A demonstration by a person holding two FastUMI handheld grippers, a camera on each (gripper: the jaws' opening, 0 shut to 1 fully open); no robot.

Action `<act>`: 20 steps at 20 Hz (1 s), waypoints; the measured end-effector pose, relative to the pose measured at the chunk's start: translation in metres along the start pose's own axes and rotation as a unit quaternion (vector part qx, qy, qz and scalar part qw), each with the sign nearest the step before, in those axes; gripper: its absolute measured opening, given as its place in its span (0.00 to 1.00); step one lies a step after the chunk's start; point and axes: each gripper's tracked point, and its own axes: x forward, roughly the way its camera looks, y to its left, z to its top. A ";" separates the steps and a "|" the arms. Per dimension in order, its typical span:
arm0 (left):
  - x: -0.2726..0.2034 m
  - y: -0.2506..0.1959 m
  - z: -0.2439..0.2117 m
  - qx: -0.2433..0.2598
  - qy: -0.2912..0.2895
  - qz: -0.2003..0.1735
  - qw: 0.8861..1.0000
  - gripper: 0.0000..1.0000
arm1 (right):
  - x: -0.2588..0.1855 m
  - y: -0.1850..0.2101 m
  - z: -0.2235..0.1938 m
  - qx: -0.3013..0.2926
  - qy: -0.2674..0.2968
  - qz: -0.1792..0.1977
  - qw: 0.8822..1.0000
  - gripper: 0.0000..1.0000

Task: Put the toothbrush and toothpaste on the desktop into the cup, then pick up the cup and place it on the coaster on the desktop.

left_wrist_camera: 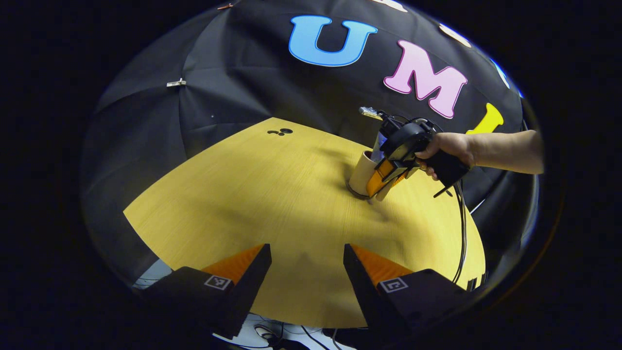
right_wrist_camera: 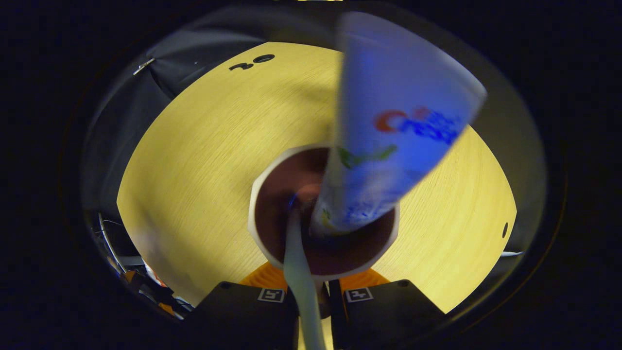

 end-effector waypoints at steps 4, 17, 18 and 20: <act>-0.009 -0.001 0.001 -0.006 -0.002 0.001 1.000 0.95 | -0.006 0.002 0.002 0.005 -0.003 0.004 1.000 0.27; -0.043 -0.023 0.032 0.018 -0.032 -0.001 0.999 0.95 | -0.102 -0.014 -0.011 0.061 -0.090 0.028 0.994 0.99; -0.046 -0.027 0.035 0.022 -0.035 -0.003 0.999 0.95 | -0.117 -0.014 -0.013 0.072 -0.102 0.034 0.992 0.99; -0.054 -0.036 0.042 0.030 -0.043 -0.008 0.999 0.95 | -0.149 -0.016 -0.020 0.095 -0.128 0.044 0.986 0.98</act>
